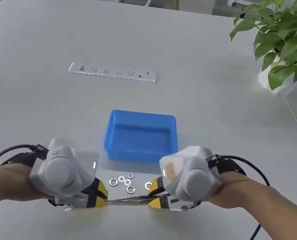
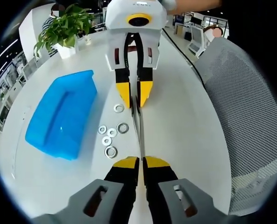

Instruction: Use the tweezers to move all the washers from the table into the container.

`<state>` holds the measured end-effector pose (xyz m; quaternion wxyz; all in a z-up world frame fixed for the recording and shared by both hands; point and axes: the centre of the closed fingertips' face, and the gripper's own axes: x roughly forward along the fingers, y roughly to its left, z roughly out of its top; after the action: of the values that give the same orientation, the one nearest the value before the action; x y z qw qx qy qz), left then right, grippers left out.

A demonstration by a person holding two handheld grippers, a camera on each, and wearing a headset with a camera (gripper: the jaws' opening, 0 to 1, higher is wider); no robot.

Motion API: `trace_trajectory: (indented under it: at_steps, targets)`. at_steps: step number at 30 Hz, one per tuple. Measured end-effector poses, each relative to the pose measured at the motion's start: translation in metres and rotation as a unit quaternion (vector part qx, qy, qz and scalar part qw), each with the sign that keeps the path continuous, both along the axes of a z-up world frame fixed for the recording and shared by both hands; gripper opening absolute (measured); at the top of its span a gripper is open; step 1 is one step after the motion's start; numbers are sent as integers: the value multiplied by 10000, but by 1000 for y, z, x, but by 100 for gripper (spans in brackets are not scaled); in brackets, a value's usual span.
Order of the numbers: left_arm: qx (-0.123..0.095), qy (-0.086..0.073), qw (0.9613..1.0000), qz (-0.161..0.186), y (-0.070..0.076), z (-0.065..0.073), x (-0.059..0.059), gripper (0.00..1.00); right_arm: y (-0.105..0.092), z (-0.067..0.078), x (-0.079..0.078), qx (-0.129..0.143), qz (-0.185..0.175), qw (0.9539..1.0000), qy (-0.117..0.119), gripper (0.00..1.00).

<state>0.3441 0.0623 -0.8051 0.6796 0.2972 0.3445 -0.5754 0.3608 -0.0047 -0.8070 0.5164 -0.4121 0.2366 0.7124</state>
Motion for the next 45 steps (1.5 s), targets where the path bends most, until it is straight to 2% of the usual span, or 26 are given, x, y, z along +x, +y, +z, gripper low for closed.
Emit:
trace_trajectory:
  at_steps: [5, 10, 13, 16, 21, 26, 32, 38, 45]
  targets:
    - [5, -34, 10000, -13, -2, -3, 0, 6, 0, 0, 0, 1, -10, 10000, 6, 11]
    - [-49, -35, 10000, 70, -2, -2, 0, 6, -1, 0, -1, 4, -33, 10000, 20, 11]
    - [-79, 23, 9997, 211, -2, -2, 0, 5, -1, 0, -1, -3, -36, 10000, 25, 11]
    - [-56, -15, 9997, 225, -2, -1, 1, 5, -1, 0, -2, -15, -35, 10000, 44, 11]
    - [-151, 22, 9993, 336, 0, 7, 1, 4, 0, 0, -3, -31, -33, 10000, 33, 12]
    - [-127, 56, 9992, 379, 0, 16, -1, 4, 2, -1, -4, -38, -15, 10000, 3, 15]
    - [-97, 21, 9992, 376, -2, 26, -2, 4, 5, 0, -8, -1, 3, 10000, 10, 18]
    - [-79, -121, 9994, 306, -7, 40, 0, 4, 8, 3, -11, 117, -41, 9999, 28, 17]
    - [-199, -250, 9993, 218, -17, 59, 1, 4, 10, 9, -10, 220, -152, 9996, 2, 13]
